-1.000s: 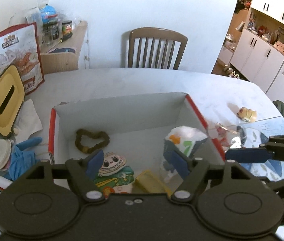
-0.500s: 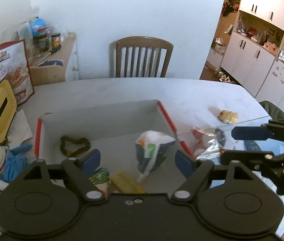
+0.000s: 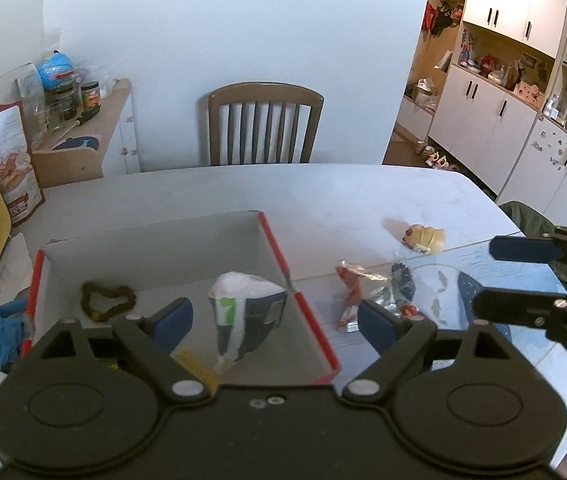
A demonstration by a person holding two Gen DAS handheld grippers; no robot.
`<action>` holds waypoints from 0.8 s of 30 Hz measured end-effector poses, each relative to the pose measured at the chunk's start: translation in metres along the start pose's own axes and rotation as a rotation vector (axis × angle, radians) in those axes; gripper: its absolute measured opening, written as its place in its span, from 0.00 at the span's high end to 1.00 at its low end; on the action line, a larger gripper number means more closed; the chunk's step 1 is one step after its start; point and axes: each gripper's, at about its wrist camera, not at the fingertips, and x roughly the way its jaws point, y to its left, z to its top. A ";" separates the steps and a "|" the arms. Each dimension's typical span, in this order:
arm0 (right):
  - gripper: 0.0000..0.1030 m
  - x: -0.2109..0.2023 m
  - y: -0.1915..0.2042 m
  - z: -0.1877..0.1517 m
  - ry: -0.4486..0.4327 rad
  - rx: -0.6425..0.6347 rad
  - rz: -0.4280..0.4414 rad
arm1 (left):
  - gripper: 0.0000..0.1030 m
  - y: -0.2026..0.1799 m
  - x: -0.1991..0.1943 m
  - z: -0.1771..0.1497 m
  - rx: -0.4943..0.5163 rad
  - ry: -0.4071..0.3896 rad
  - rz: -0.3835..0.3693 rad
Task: Organize objects
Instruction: 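Move both grippers back toward the remaining items on the table, then lower the left gripper over the silver bag while the right approaches the orange pig plush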
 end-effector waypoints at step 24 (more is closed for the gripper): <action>0.20 -0.029 -0.160 -0.037 0.042 0.115 -0.218 | 0.01 -0.101 0.070 0.004 0.047 0.014 -0.016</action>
